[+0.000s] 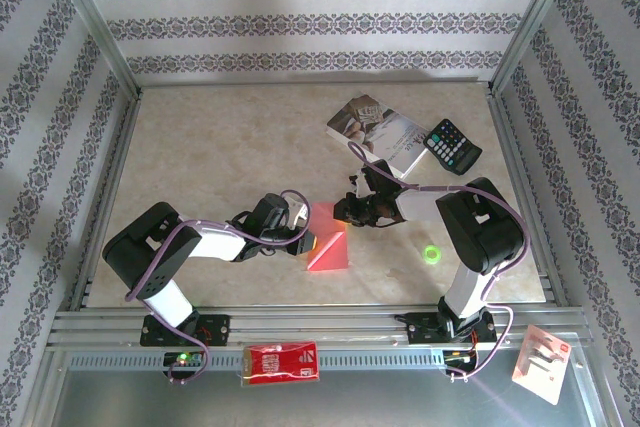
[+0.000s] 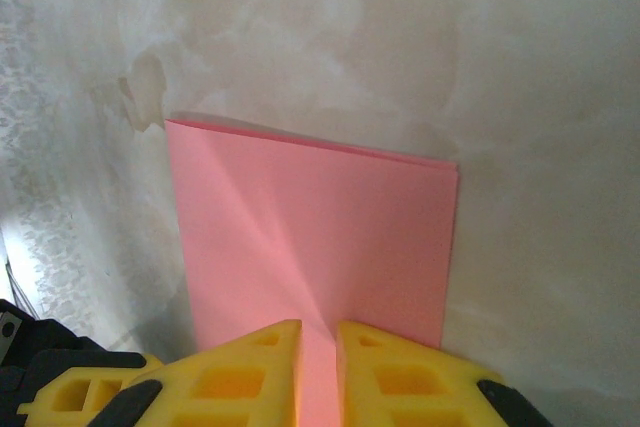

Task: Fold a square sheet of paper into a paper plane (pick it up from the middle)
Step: Fold the triangle at the bottom-center of the table.

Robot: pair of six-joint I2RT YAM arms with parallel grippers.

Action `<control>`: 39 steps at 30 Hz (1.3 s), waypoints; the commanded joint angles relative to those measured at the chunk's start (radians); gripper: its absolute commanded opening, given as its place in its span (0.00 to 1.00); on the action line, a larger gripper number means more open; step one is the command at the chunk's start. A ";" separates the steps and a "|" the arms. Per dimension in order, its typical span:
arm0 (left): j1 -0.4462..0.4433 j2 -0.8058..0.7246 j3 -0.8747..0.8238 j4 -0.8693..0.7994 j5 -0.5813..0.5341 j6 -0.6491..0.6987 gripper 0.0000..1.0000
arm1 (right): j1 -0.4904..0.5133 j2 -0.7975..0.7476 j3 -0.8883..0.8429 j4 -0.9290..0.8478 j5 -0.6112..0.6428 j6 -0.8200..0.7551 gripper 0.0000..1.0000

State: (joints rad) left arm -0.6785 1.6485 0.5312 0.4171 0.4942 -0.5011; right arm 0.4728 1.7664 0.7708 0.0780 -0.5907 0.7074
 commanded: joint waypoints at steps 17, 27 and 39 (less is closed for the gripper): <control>0.010 0.031 0.003 -0.150 -0.086 0.043 0.00 | -0.017 -0.043 0.054 -0.014 -0.037 -0.013 0.24; 0.010 0.038 0.010 -0.150 -0.092 0.037 0.00 | -0.036 -0.193 -0.063 -0.022 -0.009 0.020 0.24; -0.001 0.046 0.034 -0.181 -0.105 0.035 0.00 | 0.097 -0.299 -0.203 0.055 0.054 0.129 0.19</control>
State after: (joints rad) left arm -0.6796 1.6497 0.5652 0.3450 0.4873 -0.4900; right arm 0.5411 1.4757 0.5907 0.0803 -0.5667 0.7902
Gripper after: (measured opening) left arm 0.036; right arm 0.190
